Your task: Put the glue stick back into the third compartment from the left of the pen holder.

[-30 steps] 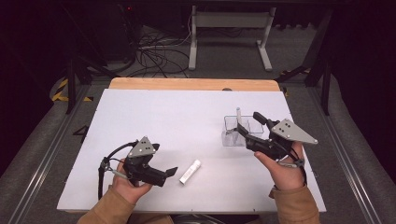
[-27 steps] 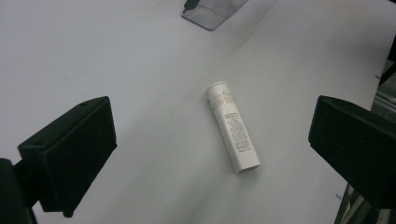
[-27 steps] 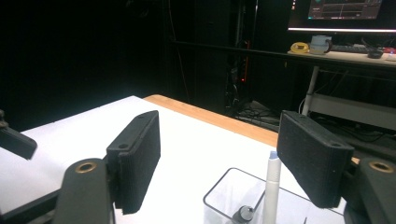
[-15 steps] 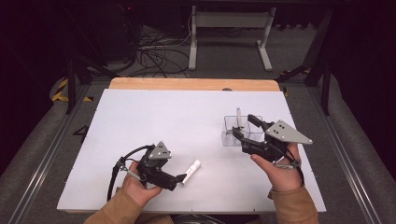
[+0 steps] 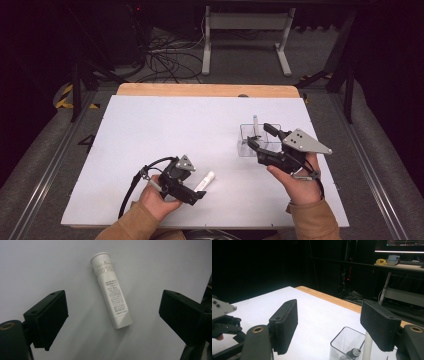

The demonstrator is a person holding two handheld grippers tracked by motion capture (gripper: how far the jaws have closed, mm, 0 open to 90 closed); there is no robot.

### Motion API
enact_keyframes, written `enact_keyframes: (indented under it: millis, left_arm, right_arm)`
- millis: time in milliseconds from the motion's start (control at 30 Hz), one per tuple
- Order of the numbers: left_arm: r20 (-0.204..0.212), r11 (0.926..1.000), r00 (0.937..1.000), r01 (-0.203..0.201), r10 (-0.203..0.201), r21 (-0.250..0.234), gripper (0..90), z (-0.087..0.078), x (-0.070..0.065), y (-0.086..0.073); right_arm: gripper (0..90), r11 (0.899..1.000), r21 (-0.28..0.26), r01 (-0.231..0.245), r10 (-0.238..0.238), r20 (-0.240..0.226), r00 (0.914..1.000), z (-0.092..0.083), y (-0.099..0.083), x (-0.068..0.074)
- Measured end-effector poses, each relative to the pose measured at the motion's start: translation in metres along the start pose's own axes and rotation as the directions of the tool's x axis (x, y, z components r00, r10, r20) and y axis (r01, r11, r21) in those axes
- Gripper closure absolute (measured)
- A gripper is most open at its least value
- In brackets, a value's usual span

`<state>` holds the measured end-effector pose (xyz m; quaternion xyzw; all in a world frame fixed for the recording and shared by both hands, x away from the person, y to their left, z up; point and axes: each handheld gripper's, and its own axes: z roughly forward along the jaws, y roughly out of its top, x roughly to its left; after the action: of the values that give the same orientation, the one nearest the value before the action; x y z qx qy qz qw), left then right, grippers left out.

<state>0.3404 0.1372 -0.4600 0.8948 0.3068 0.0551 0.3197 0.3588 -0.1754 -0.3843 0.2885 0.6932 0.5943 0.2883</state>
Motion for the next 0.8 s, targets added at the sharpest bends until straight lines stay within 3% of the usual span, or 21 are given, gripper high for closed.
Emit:
enact_keyframes:
  millis: [167, 267, 433, 533, 800]
  left_arm:
    - [0.023, 0.9986, 0.9997, 0.006, -0.007, 0.052, 15.0, 0.01, 0.0, 0.002]
    - [0.014, 0.9957, 0.9999, 0.003, -0.004, 0.092, 16.6, 0.016, -0.003, 0.004]
    - [0.019, 0.9931, 0.9998, 0.008, -0.01, 0.117, 24.7, 0.021, -0.004, 0.005]
    - [0.003, 0.9918, 1.0, -0.004, 0.004, 0.128, 30.1, 0.024, -0.006, 0.006]
    - [-0.101, 0.9865, 0.994, -0.025, 0.042, 0.162, 42.4, 0.027, -0.015, 0.008]
  right_arm:
    - [30.6, 1.0, 0.002, 0.0, 0.0, -0.004, 1.0, 0.001, 0.0, 0.001]
    - [30.6, 1.0, 0.009, 0.003, -0.003, -0.008, 1.0, 0.002, -0.001, 0.001]
    - [30.6, 1.0, 0.01, 0.002, -0.002, -0.01, 0.9999, 0.002, -0.002, 0.002]
    - [30.6, 1.0, 0.011, 0.004, -0.004, -0.013, 0.9999, 0.003, -0.002, 0.002]
    - [30.6, 1.0, 0.019, 0.012, -0.012, -0.019, 0.9998, 0.005, -0.003, 0.004]
